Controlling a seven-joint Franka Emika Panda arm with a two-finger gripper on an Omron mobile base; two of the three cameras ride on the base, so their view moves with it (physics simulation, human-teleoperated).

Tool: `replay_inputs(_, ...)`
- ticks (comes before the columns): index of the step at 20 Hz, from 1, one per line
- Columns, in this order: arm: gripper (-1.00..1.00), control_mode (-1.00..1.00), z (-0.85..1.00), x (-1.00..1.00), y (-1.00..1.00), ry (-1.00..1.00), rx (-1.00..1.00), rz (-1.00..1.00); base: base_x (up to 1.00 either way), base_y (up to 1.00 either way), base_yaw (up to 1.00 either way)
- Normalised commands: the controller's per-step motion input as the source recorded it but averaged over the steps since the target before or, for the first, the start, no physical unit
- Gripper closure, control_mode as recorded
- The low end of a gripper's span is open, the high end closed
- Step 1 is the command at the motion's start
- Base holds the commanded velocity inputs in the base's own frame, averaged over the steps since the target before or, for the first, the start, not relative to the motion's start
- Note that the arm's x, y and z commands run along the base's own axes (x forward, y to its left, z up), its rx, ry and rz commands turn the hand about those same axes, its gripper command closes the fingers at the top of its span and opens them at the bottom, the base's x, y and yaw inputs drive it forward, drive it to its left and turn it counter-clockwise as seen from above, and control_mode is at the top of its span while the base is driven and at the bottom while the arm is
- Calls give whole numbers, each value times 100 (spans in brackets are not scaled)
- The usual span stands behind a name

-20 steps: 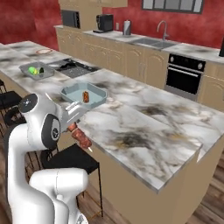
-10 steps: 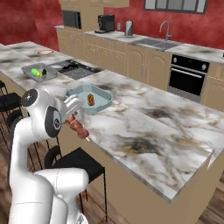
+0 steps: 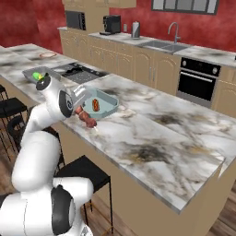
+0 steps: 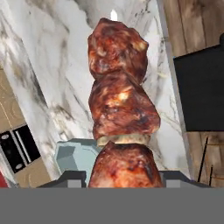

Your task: Place the cold items (corn and cucumber) from the fridge in one tupperware on the dining counter. Place the warm items (kebab skewer and hot dog) in the stove area in another tupperware.

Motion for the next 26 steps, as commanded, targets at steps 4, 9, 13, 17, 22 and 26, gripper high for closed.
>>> replay_inputs(4, 100, -100, 1, 100, 31, 42, -25, 0, 0, 0, 0)
replay_inputs(9, 100, -100, -3, 100, 0, 18, -5, 0, 0, 0, 0)
replay_inputs(13, 100, -100, -51, 100, 5, 3, 0, 0, 0, 0, 0)
replay_inputs(17, 100, -100, -77, 100, 8, 0, 0, 0, 0, 0, 0)
replay_inputs(22, 100, -100, -46, 100, 0, -3, 0, 0, 0, 0, 0)
replay_inputs(26, 100, -100, -25, 100, 0, -10, 1, 1, 0, 0, 0)
